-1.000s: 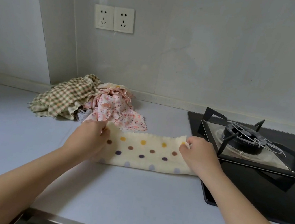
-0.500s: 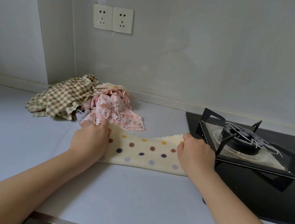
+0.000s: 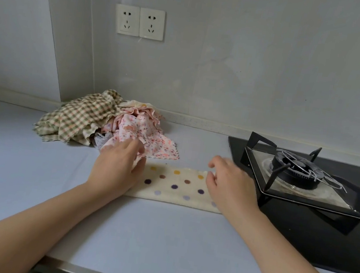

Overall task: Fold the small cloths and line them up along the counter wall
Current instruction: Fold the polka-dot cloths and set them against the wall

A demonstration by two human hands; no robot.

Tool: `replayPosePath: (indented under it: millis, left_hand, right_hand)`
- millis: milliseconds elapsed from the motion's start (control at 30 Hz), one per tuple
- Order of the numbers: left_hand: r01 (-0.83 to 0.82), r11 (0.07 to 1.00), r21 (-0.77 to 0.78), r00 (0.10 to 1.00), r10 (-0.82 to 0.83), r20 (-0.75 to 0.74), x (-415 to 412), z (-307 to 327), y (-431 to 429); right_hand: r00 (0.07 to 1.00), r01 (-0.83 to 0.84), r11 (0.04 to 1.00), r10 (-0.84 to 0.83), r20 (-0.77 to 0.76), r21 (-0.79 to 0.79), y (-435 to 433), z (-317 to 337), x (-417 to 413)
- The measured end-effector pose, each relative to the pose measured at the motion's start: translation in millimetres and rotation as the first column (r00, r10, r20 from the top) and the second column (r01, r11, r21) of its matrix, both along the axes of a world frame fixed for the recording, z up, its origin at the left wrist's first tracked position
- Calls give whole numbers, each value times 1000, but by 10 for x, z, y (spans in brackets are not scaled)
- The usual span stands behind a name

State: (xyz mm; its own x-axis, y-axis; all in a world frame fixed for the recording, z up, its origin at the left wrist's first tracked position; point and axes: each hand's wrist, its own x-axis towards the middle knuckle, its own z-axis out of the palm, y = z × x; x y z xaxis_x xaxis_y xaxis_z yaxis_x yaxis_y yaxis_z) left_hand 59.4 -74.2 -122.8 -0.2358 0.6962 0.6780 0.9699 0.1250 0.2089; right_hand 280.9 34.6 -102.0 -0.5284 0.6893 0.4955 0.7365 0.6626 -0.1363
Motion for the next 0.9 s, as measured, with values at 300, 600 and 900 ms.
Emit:
replayPosePath:
  millis: [300,600,900]
  left_hand:
    - [348,925,-149,933,-326,154,53,-8,-54]
    - [407,861,-304,913,-370,173,69,-21,-46]
    - [409,883,-228,912,-405,68,157,62,-81]
  right_hand:
    - [984,-109,971,137,116,-215,54,-68,-4]
    - [964,-237,916,263,38,-323,43,-118,-21]
    - [941,-273,881,327,82,-386,25,-146,-48]
